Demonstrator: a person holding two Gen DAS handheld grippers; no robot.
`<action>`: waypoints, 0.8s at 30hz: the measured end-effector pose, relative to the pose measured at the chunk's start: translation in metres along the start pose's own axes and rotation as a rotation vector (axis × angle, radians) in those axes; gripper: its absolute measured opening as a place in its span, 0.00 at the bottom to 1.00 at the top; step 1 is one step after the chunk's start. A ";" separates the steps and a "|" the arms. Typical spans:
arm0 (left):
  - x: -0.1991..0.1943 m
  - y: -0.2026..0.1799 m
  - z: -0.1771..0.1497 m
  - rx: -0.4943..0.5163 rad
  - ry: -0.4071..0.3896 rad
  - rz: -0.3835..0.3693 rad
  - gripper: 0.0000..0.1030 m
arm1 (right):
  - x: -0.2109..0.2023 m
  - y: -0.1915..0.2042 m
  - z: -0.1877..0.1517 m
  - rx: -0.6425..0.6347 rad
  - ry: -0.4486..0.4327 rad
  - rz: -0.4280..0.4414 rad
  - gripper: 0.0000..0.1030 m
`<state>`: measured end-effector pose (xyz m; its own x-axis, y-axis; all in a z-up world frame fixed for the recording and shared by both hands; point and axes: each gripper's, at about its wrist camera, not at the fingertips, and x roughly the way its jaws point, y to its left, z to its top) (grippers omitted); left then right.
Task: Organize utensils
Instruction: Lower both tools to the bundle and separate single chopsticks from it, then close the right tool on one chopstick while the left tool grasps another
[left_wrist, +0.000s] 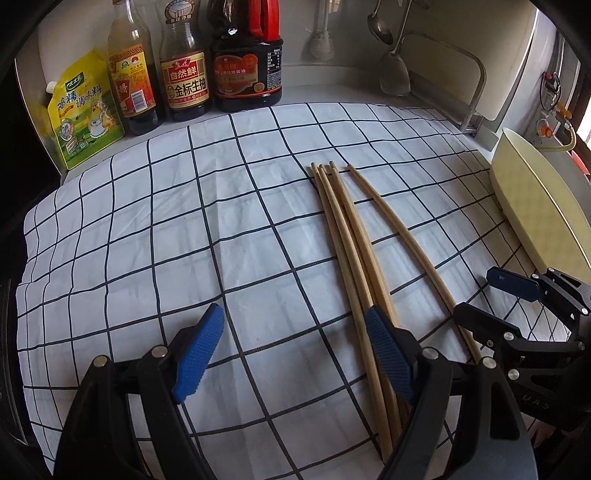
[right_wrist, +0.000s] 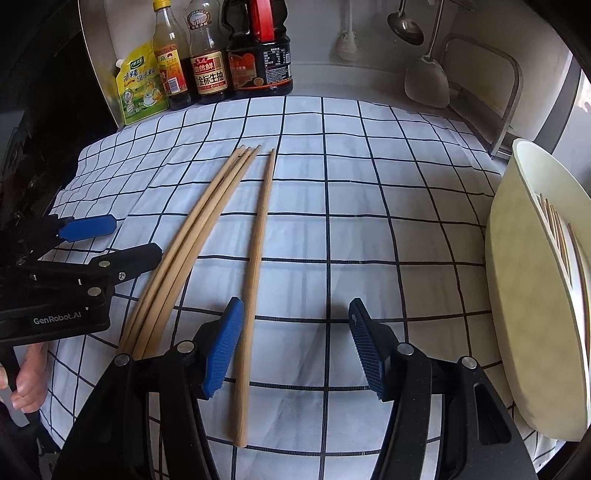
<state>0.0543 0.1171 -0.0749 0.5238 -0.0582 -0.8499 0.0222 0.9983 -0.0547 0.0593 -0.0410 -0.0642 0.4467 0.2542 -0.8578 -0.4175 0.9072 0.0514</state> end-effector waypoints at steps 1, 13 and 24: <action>0.001 0.000 0.000 0.000 0.002 0.001 0.76 | 0.000 -0.001 0.000 0.001 -0.001 -0.002 0.54; 0.012 -0.006 0.000 0.032 0.018 0.070 0.85 | 0.002 -0.003 0.000 0.002 0.000 -0.001 0.54; 0.017 0.002 0.009 0.000 0.024 0.075 0.78 | 0.012 0.015 0.011 -0.056 -0.001 -0.027 0.54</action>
<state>0.0713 0.1178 -0.0845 0.5034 0.0163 -0.8639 -0.0160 0.9998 0.0095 0.0671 -0.0209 -0.0680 0.4592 0.2307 -0.8578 -0.4492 0.8935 -0.0002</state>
